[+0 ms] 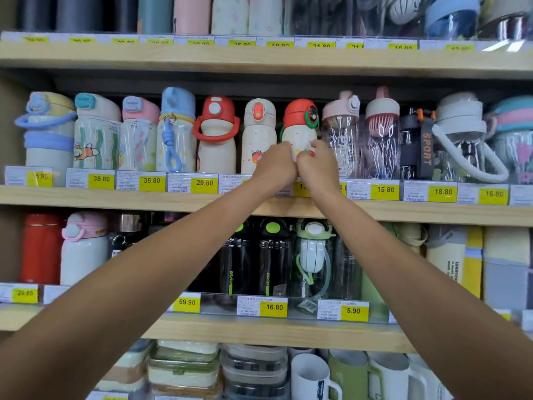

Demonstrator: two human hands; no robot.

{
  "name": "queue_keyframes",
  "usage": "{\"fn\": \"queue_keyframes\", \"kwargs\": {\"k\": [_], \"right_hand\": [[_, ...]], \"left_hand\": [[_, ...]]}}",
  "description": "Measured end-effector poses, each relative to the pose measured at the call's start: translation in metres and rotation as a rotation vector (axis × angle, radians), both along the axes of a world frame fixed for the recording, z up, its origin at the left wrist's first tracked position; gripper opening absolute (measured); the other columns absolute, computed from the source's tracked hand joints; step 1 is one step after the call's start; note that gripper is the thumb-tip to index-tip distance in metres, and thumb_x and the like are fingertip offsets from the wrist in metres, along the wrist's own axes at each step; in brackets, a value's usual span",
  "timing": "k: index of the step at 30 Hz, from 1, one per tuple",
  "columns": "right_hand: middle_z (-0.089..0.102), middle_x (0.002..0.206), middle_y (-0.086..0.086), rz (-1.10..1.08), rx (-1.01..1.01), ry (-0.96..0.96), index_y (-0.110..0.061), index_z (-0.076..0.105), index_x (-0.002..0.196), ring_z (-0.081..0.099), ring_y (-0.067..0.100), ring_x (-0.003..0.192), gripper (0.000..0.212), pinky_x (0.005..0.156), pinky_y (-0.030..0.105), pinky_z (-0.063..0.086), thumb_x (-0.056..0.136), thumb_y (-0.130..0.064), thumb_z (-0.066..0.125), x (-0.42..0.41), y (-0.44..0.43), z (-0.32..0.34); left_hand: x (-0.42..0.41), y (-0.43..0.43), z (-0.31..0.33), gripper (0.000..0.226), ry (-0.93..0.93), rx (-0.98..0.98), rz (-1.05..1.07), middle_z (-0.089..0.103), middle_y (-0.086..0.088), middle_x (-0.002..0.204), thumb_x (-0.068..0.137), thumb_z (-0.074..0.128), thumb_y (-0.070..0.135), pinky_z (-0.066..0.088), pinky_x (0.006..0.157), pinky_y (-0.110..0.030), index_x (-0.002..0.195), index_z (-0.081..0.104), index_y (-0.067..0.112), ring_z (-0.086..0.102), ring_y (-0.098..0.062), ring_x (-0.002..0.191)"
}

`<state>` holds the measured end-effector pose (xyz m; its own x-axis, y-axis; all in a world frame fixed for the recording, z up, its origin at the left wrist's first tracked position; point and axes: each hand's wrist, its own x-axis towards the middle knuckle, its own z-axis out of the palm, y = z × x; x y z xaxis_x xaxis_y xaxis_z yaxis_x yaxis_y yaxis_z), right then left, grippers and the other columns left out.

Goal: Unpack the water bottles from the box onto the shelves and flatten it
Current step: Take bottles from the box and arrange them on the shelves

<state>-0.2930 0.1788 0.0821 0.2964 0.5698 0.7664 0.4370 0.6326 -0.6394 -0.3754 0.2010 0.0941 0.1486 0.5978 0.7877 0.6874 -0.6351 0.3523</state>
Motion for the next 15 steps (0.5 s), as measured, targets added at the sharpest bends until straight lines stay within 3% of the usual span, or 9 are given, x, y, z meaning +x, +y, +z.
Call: {"fn": "queue_keyframes", "kwargs": {"k": [2, 6, 10, 15], "right_hand": [[0.051, 0.125, 0.012, 0.031, -0.019, 0.017, -0.005, 0.050, 0.128, 0.045, 0.019, 0.100, 0.039, 0.079, 0.023, 0.032, 0.089, -0.013, 0.049, -0.0007, -0.0005, -0.0011], [0.050, 0.115, 0.007, 0.051, -0.011, 0.047, -0.005, 0.052, 0.126, 0.043, 0.016, 0.094, 0.040, 0.073, 0.020, 0.030, 0.086, -0.006, 0.051, 0.0015, -0.0001, -0.0003], [0.049, 0.126, 0.012, 0.071, -0.032, 0.034, -0.008, 0.048, 0.130, 0.047, 0.021, 0.100, 0.043, 0.081, 0.025, 0.034, 0.087, -0.007, 0.048, 0.0020, 0.0014, 0.0000], [0.047, 0.130, 0.012, 0.062, -0.024, 0.020, -0.004, 0.050, 0.127, 0.043, 0.017, 0.098, 0.039, 0.077, 0.020, 0.031, 0.089, -0.007, 0.046, 0.0029, 0.0000, 0.0002]], "left_hand": [[0.0000, -0.0003, 0.0008, 0.003, 0.019, -0.004, 0.008, 0.061, -0.021, 0.103, 0.086, 0.048, 0.005, 0.037, 0.070, -0.033, 0.088, 0.049, 0.006, 0.056, -0.036, 0.097], [-0.0054, 0.0062, -0.0008, 0.007, -0.023, -0.032, -0.052, 0.061, -0.022, 0.104, 0.083, 0.048, 0.000, 0.044, 0.079, -0.039, 0.090, 0.049, 0.004, 0.056, -0.035, 0.097], [-0.0090, 0.0086, -0.0035, 0.006, 0.009, -0.042, -0.058, 0.056, -0.016, 0.090, 0.083, 0.044, -0.002, 0.036, 0.069, -0.032, 0.086, 0.048, 0.002, 0.047, -0.025, 0.081], [-0.0084, 0.0030, -0.0009, 0.012, 0.043, -0.047, -0.049, 0.053, -0.019, 0.093, 0.082, 0.042, -0.006, 0.036, 0.067, -0.033, 0.087, 0.048, 0.003, 0.047, -0.026, 0.084]]}}
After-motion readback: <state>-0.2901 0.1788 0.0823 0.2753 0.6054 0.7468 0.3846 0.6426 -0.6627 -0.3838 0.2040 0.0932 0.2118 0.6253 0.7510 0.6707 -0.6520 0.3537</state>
